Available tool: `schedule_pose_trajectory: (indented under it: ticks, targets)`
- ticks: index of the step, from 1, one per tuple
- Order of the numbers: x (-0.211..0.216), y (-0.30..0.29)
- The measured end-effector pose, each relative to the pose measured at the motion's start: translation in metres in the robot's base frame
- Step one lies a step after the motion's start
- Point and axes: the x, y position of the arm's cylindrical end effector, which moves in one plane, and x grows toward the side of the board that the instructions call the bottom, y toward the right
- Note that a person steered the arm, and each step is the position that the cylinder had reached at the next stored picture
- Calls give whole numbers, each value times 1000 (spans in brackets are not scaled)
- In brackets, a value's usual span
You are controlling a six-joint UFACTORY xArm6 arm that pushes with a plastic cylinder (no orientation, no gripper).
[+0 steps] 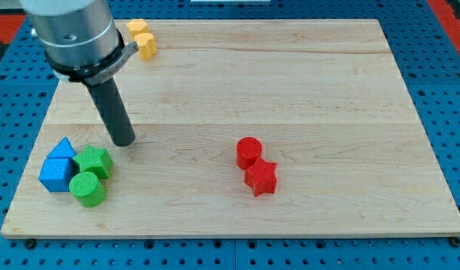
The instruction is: Place the red blocks at the center of the board
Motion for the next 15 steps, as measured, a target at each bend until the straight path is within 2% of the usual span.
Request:
schedule_pose_trajectory:
  ticks: [1, 4, 6, 7, 8, 9, 10, 12, 14, 15]
  targets:
    - [-2, -34]
    - [-7, -42]
    - [-44, 67]
    - [-48, 136]
    - [-28, 218]
    - [14, 280]
    - [60, 276]
    - [83, 183]
    - [146, 171]
    - [138, 140]
